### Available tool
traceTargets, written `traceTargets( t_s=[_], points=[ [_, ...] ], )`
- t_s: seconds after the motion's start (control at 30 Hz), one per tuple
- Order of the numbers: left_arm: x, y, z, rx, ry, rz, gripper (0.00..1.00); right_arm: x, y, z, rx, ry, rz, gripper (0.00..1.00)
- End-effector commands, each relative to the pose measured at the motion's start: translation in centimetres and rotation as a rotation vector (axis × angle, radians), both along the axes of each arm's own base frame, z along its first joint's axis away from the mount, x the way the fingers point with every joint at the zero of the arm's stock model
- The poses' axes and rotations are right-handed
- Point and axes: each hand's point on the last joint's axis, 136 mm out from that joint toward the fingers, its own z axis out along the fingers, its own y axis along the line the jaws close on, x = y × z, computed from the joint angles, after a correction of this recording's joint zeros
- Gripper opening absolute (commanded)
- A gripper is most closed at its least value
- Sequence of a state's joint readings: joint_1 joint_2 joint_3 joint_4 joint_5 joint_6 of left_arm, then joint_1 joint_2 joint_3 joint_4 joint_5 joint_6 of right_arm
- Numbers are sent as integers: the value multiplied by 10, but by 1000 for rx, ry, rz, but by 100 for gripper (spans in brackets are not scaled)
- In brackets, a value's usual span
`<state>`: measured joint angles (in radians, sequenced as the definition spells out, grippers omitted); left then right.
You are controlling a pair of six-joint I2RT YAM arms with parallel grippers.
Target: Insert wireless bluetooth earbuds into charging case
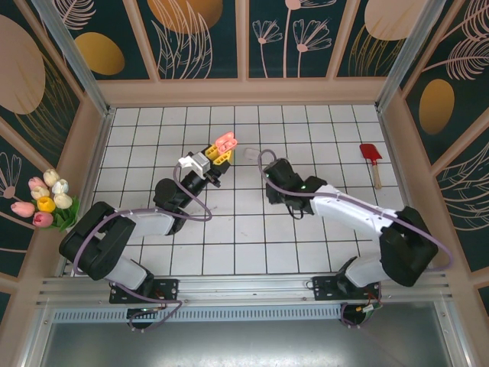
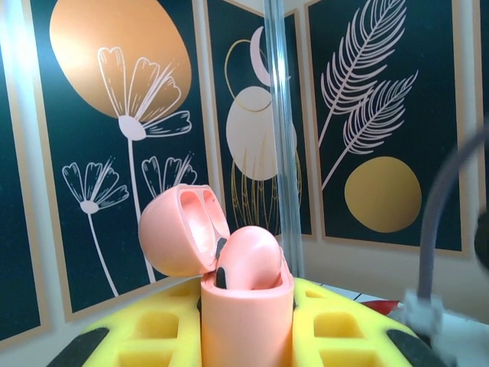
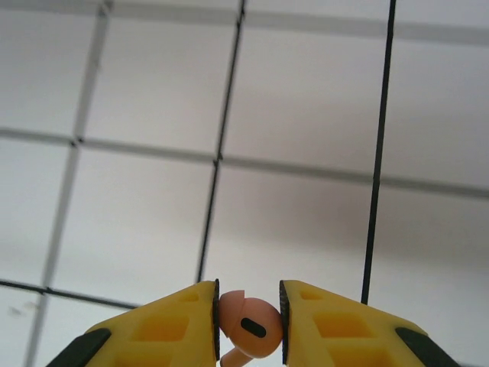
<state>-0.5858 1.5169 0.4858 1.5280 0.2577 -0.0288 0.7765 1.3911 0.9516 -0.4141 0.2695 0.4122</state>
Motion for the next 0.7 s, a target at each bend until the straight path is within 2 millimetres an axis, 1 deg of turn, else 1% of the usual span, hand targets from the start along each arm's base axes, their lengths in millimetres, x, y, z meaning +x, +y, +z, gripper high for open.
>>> traceTargets(
  t_s=[0.0, 0.07, 0.17, 0.27, 0.37, 0.43, 0.57, 0.67],
  points=[
    [-7, -2, 4, 13, -26, -14, 0, 32, 7, 84, 62, -238, 7, 25],
    [-9, -5, 2, 30, -29, -32, 0, 43, 14, 124, 97, -332, 28, 25],
    [-11, -11, -2, 58, -28, -61, 0, 55, 24, 176, 138, -453, 64, 26],
    [-11, -16, -5, 76, -22, -84, 0, 62, 36, 218, 179, -538, 110, 26],
    [-10, -19, -5, 75, -14, -100, 0, 69, 50, 239, 195, -577, 159, 26],
    [-9, -21, -5, 71, -9, -108, 0, 73, 58, 245, 201, -589, 186, 26],
    [-6, -24, -2, 61, -5, -118, 0, 75, 73, 246, 219, -590, 241, 26],
    [-5, -25, 2, 52, -5, -121, 0, 75, 78, 243, 218, -588, 266, 26]
  ],
)
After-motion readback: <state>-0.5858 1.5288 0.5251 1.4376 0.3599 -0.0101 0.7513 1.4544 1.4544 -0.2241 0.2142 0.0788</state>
